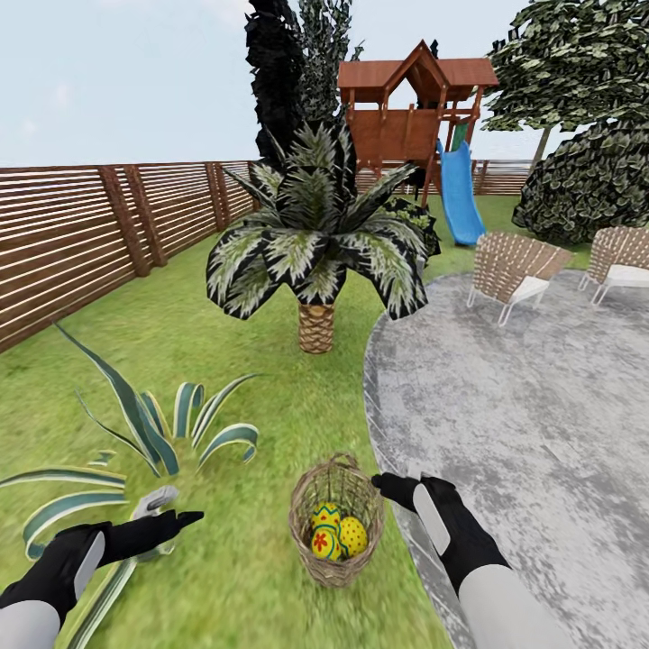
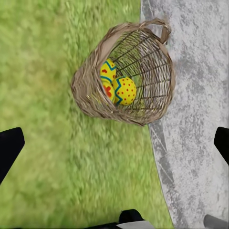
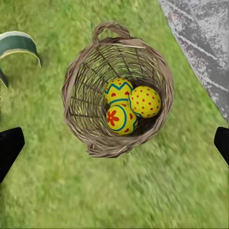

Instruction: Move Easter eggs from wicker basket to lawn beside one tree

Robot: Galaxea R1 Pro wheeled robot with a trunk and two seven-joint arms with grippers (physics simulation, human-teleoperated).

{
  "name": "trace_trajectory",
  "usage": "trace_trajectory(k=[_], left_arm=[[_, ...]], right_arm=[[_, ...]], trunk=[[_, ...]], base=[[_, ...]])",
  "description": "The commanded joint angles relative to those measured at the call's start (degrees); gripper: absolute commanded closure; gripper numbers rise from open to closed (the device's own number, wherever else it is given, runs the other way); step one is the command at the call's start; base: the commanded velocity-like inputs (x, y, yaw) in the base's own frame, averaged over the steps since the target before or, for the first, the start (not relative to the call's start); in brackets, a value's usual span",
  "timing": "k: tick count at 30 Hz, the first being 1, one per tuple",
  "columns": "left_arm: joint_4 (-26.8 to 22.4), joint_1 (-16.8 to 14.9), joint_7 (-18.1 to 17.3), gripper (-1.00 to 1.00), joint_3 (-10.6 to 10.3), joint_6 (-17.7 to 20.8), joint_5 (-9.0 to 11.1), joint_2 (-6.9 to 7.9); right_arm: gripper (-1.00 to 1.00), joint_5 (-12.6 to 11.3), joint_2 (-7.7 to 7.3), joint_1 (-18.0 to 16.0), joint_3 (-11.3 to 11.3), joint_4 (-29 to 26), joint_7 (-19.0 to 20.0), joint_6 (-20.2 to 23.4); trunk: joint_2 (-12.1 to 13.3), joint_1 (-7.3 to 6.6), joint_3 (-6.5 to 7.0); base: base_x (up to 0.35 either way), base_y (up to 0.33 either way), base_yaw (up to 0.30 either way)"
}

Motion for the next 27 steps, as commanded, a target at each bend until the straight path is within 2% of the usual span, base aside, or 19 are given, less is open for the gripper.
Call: trace_trajectory(k=[1, 6, 16, 27], left_arm=[[0.0, -0.1, -0.3, -1.00, 0.3, 0.5, -0.1, -0.02], [-0.1, -0.1, -0.3, -1.00, 0.3, 0.5, -0.1, -0.05], [0.0, -0.1, -0.2, -1.00, 0.3, 0.5, -0.1, -0.04], [-0.1, -0.1, -0.2, -1.00, 0.3, 0.5, -0.1, -0.05]], right_arm=[[-1.00, -0.6, 0.04, 0.0, -0.1, -0.1, -0.4, -0.1], [-1.00, -0.6, 0.04, 0.0, -0.1, -0.1, -0.4, -0.7], [-1.00, -0.7, 0.04, 0.0, -0.1, -0.2, -0.4, -0.8], [-1.00, -0.7, 0.05, 0.0, 0.0, -0.2, -0.4, -0.8]], trunk=[[-0.1, 0.06, -0.12], [-0.1, 0.06, -0.12], [-0.1, 0.06, -0.12], [-0.1, 0.06, -0.12]], base=[[0.251, 0.004, 0.000], [0.229, -0.026, 0.000], [0.194, -0.140, 0.000], [0.071, 0.019, 0.000]])
